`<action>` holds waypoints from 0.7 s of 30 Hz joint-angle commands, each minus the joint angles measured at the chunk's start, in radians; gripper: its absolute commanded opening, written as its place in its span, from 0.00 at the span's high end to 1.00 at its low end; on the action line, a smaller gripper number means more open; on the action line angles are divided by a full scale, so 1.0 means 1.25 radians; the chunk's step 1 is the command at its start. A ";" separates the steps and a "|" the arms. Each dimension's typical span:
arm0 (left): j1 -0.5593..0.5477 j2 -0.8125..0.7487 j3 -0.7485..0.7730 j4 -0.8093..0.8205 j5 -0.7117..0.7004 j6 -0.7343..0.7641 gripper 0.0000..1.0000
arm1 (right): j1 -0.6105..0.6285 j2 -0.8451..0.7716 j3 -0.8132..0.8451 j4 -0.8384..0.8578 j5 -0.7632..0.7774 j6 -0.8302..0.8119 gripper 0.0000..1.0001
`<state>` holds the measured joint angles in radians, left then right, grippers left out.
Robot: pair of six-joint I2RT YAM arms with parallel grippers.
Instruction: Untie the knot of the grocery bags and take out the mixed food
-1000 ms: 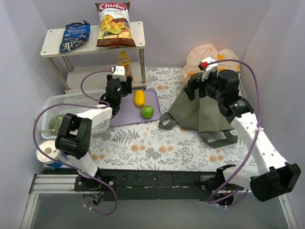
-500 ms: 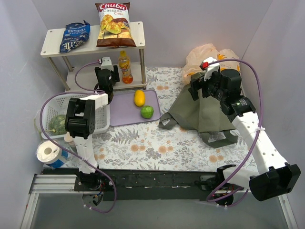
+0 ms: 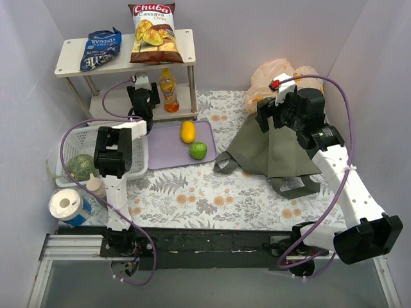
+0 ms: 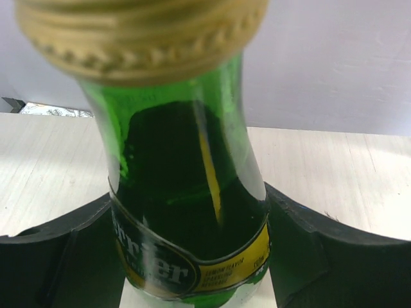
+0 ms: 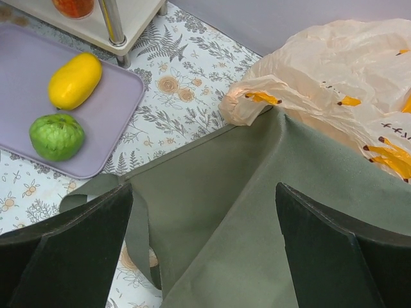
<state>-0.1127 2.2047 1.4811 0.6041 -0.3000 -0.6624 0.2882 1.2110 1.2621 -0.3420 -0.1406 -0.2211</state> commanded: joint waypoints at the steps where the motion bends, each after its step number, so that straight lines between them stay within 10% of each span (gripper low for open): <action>1: 0.008 -0.089 0.004 0.030 -0.014 -0.030 0.55 | -0.006 -0.001 0.020 0.034 -0.010 -0.004 0.02; 7: 0.008 -0.108 -0.007 -0.013 -0.005 -0.046 0.02 | -0.006 -0.008 -0.001 0.048 -0.021 0.006 0.02; 21: 0.007 -0.244 -0.151 -0.065 0.038 -0.051 0.02 | -0.015 -0.047 -0.049 0.043 0.036 -0.021 0.01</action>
<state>-0.1066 2.0422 1.3651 0.5678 -0.2810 -0.7170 0.2825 1.1873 1.2098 -0.3191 -0.1478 -0.2192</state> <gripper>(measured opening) 0.981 0.984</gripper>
